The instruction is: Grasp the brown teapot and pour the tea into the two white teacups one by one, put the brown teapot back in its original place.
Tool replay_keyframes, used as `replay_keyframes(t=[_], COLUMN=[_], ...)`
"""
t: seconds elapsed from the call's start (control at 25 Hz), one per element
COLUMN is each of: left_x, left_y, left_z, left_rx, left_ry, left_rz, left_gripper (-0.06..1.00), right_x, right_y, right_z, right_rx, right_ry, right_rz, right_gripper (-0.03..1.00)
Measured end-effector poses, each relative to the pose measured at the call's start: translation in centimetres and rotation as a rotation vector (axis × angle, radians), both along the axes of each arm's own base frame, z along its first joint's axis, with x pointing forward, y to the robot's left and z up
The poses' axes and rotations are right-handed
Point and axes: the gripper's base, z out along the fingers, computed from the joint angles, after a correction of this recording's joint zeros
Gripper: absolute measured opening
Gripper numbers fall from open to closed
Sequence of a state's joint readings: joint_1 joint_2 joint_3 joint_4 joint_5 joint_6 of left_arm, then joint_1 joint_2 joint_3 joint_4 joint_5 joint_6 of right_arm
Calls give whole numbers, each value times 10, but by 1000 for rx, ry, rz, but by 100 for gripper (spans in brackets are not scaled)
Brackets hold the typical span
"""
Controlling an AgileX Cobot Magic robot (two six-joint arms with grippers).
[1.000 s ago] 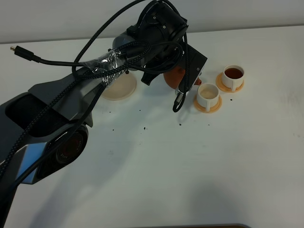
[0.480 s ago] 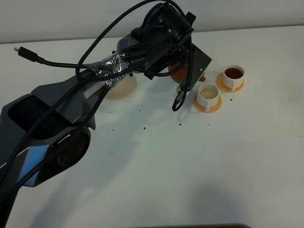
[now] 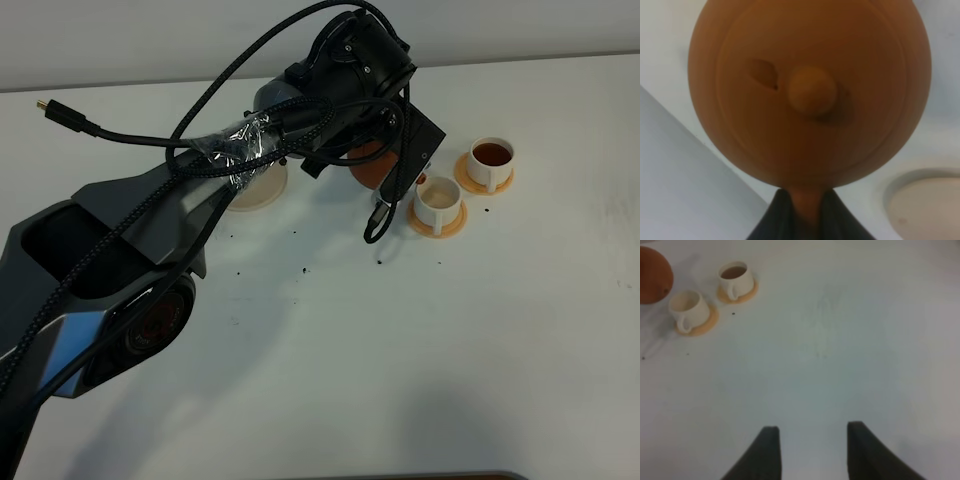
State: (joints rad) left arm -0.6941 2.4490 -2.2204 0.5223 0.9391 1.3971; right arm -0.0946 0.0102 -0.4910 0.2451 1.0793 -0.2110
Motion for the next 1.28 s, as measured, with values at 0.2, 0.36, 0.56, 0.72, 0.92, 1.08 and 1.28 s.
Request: replay_keyframes(t=[0.2, 0.36, 0.56, 0.72, 0.92, 1.08, 1.28], left_x=[-3, -6, -10, -13, -15, -18, -17], left_y=[3, 6, 12, 14, 17, 20, 19], left_z=[10, 19, 26, 30, 29, 28, 28], left_rx=[-4, 3, 20, 30, 47, 63, 50], left_ry=[2, 5, 30, 43, 69, 91, 82], left_rz=[29, 48, 95, 119, 157, 193, 194], left_gripper=[11, 11, 11, 11, 11, 11, 11], right_x=[0, 0, 0, 0, 0, 0, 0], right_y=[0, 0, 0, 0, 0, 0, 0], right_z=[0, 0, 0, 0, 0, 0, 0], right_rx=[0, 0, 0, 0, 0, 0, 0], right_ry=[0, 0, 0, 0, 0, 0, 0], right_rz=[0, 0, 0, 0, 0, 0, 0], right_gripper=[31, 31, 31, 31, 31, 31, 31])
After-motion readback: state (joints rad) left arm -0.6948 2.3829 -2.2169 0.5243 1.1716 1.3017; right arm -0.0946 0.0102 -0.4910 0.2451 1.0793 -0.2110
